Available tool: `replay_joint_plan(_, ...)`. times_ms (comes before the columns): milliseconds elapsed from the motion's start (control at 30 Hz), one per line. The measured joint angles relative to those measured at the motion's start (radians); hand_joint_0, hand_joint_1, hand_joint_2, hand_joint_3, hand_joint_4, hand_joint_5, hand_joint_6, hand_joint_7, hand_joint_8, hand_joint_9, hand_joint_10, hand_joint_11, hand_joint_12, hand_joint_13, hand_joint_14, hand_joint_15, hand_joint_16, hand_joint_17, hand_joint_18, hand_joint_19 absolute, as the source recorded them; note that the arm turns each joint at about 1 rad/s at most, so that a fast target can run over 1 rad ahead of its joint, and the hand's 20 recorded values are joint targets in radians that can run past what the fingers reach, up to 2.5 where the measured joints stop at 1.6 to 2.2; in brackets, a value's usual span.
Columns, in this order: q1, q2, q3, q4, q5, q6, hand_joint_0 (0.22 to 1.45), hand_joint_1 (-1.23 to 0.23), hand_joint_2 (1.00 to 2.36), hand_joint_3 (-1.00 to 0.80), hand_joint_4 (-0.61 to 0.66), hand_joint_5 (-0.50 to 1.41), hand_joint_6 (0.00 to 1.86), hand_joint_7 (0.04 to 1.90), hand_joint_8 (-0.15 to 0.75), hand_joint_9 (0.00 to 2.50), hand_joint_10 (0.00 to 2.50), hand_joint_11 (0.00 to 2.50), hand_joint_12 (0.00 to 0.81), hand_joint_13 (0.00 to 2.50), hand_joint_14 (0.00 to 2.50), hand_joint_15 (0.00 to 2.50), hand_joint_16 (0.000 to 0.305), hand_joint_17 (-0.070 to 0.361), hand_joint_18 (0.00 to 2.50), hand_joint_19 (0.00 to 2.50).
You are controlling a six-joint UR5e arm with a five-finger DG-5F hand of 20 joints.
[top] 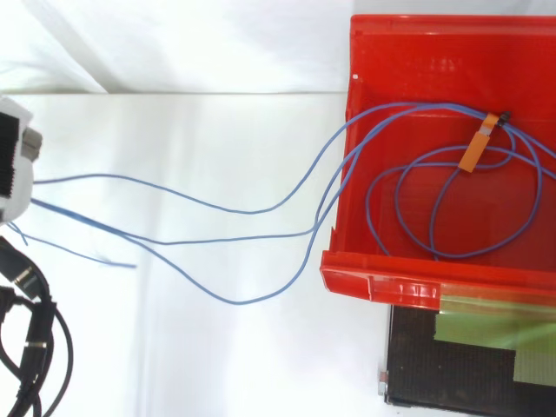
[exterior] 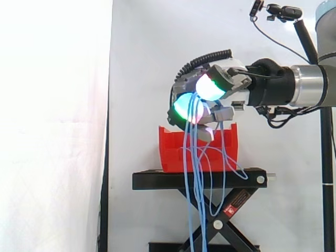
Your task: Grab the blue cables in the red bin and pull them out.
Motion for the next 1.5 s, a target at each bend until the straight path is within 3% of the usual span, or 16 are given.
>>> replay_joint_plan(400, 0.023, 0.000, 0.000, -0.148, 0.078, 0.213, 0.79, -0.84, 1.00, -1.00, 0.16, 0.76, 0.59, 0.50, 0.333, 0.49, 2.50, 0.42, 0.372, 1.00, 2.50, 0.39, 0.044, 0.099, 1.09, 1.02)
replay_joint_plan(733, 0.041, 0.000, 0.000, -0.252, 0.100, 0.335, 0.79, -0.83, 1.00, -1.00, 0.16, 0.77, 0.59, 0.50, 0.334, 0.50, 2.50, 0.43, 0.381, 1.01, 2.50, 0.39, 0.045, 0.102, 1.09, 1.00)
replay_joint_plan(1500, 0.045, 0.000, 0.000, -0.294, 0.100, 0.373, 0.70, -0.77, 1.00, -1.00, 0.20, 0.80, 0.52, 0.53, 0.356, 0.55, 2.50, 0.41, 0.400, 1.04, 2.50, 0.36, 0.052, 0.117, 1.09, 0.81)
